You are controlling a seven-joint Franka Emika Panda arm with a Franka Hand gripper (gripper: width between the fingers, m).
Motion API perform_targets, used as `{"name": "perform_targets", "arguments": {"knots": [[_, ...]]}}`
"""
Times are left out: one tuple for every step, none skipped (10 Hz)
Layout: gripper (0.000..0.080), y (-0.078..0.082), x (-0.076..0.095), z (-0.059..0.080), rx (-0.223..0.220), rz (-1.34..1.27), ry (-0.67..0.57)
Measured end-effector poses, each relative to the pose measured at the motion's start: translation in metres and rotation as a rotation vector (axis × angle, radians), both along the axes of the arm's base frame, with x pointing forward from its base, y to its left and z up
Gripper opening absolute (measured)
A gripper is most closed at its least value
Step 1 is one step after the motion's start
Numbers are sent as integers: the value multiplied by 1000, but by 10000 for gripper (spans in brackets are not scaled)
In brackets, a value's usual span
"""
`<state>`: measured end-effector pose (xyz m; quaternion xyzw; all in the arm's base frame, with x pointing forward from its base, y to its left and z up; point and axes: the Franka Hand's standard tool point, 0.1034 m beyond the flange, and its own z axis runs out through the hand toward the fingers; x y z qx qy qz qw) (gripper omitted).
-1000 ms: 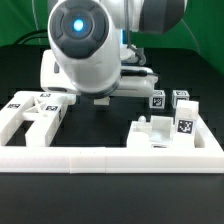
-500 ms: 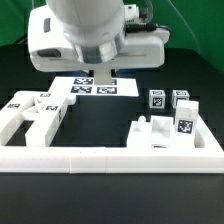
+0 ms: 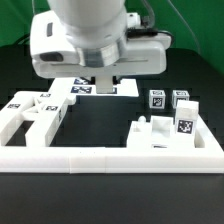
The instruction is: Assemble chair
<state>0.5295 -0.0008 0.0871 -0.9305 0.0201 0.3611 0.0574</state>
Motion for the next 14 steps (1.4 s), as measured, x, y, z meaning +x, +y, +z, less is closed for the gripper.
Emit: {"name": "perform_targets", "arguments": {"knots": [[285,2,5,6,0,2,2],[286,4,13,14,-6,-3,-6],[286,6,18,20,-7,-1,-18],[287,5,17,18,-7,-3,-16],[287,5,17,17,-7,-3,-14],[287,4,19,16,-9,-4,-27],[287,4,24,15,-11,-4,-58],[287,4,27,15,-11,-2,-69],[287,4,40,18,-16,-2,-129],[287,6,54,27,-24,0,-216],[287,8,59,32,-27,0,-271],[287,6,62,29,-37,-7,-348],[287,5,65,29,-45,-13,-414],[287,3,69,29,-56,-19,-501]]}}
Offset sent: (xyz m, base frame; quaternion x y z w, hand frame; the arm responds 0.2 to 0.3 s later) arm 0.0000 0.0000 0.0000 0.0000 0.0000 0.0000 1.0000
